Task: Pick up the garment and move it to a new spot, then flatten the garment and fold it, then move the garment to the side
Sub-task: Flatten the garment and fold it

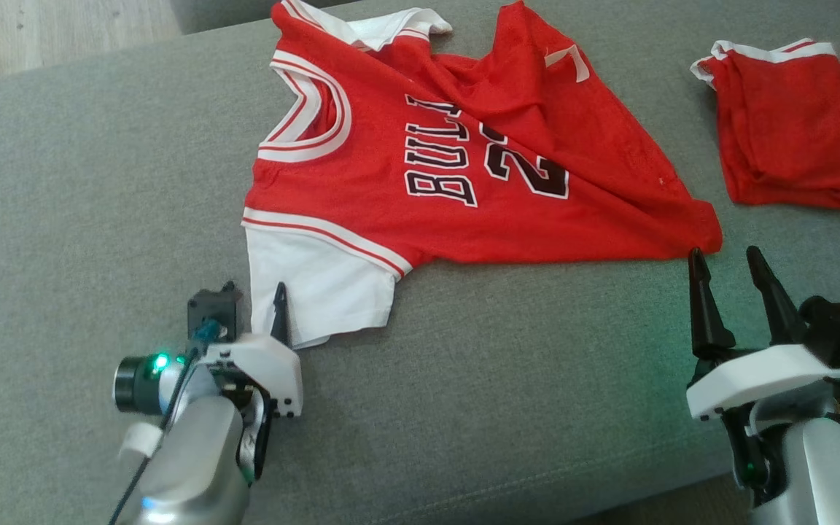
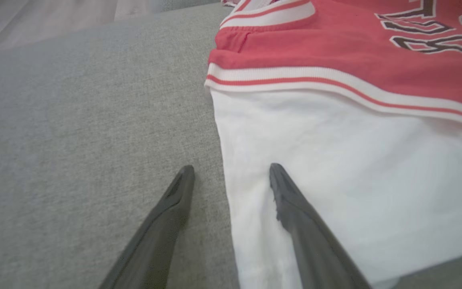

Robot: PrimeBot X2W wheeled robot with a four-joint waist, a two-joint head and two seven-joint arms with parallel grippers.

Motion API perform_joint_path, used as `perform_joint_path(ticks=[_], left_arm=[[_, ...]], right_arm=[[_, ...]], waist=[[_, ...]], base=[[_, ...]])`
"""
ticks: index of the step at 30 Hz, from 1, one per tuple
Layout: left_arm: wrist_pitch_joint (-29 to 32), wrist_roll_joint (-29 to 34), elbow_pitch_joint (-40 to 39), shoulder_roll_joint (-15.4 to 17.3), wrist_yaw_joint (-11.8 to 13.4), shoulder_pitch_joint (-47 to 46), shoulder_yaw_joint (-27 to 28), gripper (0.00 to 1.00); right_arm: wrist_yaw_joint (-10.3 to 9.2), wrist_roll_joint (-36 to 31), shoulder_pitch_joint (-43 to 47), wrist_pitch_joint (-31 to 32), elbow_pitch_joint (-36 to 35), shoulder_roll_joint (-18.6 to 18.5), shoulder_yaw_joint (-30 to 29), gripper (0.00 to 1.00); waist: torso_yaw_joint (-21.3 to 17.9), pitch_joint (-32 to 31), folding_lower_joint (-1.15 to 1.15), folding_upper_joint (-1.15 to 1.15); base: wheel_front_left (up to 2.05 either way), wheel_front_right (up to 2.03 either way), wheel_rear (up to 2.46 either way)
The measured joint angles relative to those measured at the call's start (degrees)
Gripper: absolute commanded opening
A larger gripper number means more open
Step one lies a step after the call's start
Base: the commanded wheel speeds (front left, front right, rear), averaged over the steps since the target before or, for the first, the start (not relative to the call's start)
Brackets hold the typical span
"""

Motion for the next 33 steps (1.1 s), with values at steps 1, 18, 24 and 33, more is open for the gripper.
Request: perform_joint_path(ticks=[1, 18, 24, 33], left_arm=[[0.45, -0.18, 0.55, 0.01, -0.53, -0.58, -0.03, 1.00], [-3.43, -4.23, -1.19, 0.26, -0.14, 0.72, 3.45, 0.00], [-3.44, -4.30, -6.61, 0.56, 0.80, 4.70, 5.79, 0.00], [-3.44, -4.37, -10.98, 0.46, 1.68, 11.42, 6.84, 1.00]], right_arm=[[0.00, 0.00, 0.00, 0.00, 0.01, 0.00, -0.02, 1.00], [0.00, -0.10, 0.02, 0.11, 0.40, 0.00, -0.69, 1.00], [0.00, -0.11, 0.23, 1.21, 0.52, 0.00, -0.54, 1.00], [0.00, 1.77, 0.45, 4.39, 3.60, 0.00, 0.40, 1.00]], waist=[[-0.06, 0.02, 0.00, 0.00], [3.53, -2.42, 0.00, 0.00], [6.39, -3.53, 0.00, 0.00], [10.59, -5.07, 0.00, 0.00]], base=[[0.00, 0.00, 0.00], [0.00, 0.00, 0.00], [0.00, 0.00, 0.00], [0.00, 0.00, 0.00]])
